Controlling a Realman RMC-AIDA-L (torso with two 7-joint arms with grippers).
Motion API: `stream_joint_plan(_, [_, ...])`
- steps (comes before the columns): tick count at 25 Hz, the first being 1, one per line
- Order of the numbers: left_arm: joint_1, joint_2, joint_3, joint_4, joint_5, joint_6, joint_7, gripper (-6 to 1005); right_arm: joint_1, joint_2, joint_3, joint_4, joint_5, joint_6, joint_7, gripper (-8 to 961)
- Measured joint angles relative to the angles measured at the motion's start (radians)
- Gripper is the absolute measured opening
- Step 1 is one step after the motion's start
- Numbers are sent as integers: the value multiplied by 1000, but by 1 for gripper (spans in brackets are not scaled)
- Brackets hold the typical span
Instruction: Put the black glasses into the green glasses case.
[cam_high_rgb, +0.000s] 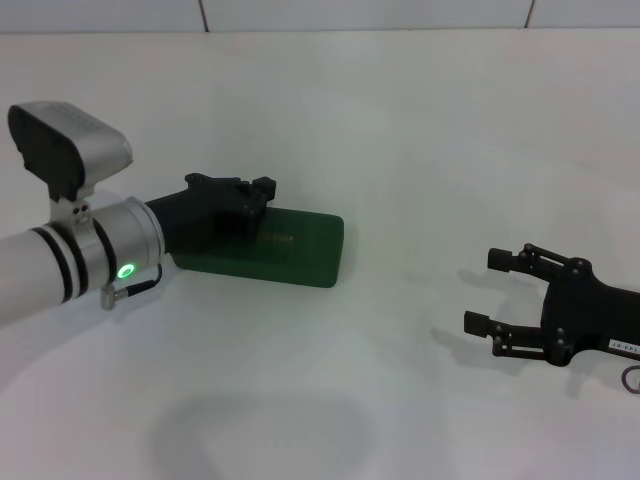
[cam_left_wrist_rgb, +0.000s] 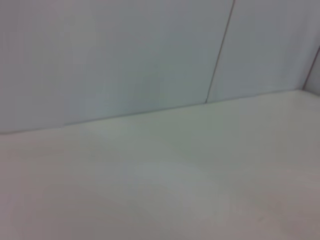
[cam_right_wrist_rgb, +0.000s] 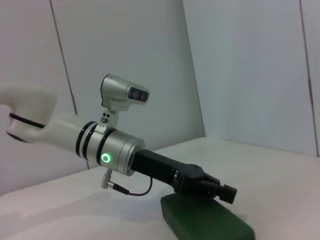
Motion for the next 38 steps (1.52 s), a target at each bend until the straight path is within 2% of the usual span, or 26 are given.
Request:
stream_joint_plan(9, [4, 7, -10, 4, -64, 99, 20, 29, 0, 1, 0, -5, -4, 0, 6, 877])
stream_joint_plan(12, [-4, 23, -45, 11, -72, 196, -43, 36, 0, 1, 7, -5, -1, 0, 10, 876])
stream_joint_plan(16, [-20, 57, -104, 8, -69, 323, -101, 47, 0, 1, 41, -6, 0, 0, 10, 876])
stream_joint_plan(20, [-20, 69, -163, 10, -39, 327, -162, 57, 3, -1, 59, -6, 1, 5, 10, 876])
stream_joint_plan(26, [6, 63, -257, 18, 19, 353, -108, 179, 16, -4, 85, -6, -4, 22, 11, 876])
stream_joint_plan(29, [42, 70, -277, 46, 22, 439, -61, 240, 23, -9, 86, -6, -2, 22, 12, 876])
stream_joint_plan(35, [108, 111, -299, 57, 60, 689, 85, 519, 24, -25, 89, -8, -3, -2, 4, 876])
stream_joint_plan(38, [151, 117, -301, 84, 118, 746, 122, 662, 18, -30, 88, -9, -29, -46, -33, 875])
